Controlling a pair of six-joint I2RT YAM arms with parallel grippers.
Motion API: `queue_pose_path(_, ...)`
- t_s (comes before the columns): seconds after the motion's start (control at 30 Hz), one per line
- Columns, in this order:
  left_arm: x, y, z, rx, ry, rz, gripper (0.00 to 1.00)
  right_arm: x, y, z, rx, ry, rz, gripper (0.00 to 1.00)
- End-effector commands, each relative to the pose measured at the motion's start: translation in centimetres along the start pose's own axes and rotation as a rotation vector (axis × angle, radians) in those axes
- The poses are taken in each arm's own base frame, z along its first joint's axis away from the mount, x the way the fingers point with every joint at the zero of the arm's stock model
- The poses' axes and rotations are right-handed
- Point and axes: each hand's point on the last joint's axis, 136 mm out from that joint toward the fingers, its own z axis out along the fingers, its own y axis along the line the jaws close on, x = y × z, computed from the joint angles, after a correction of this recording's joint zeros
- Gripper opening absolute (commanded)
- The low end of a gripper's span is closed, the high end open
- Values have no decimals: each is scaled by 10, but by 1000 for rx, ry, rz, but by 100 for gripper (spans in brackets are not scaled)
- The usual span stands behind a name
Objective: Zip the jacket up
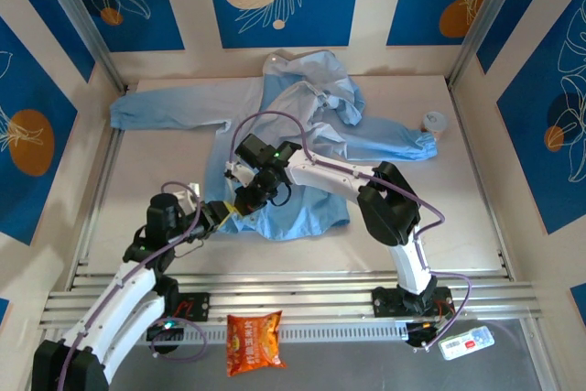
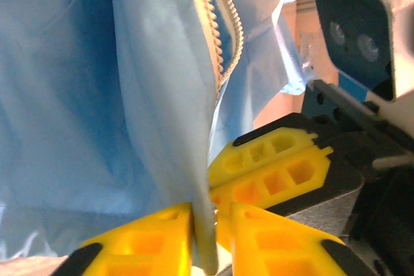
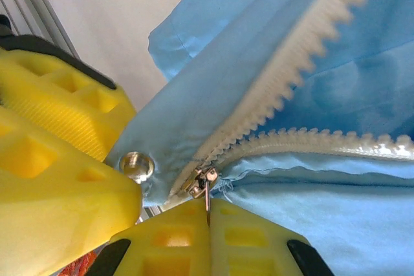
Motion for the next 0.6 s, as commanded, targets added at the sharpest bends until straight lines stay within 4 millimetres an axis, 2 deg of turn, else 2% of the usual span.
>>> queue_pose_path(0.0,3,-4,0,36,10,7,6,-9,7,-3,-6,-21,-8,0)
queue_pose_path(0.03,3,-4,0,36,12,8,0,-10,8,-4,-7,-22,-9,0)
queue_pose_path(0.2,10,1,0,14,53,51,0,-13,9,-8,0,-26,-15,0)
queue_pose_path(0.57,40,6,-13,-53,221,176,0,-25,-10,-12,54,7,-49,0)
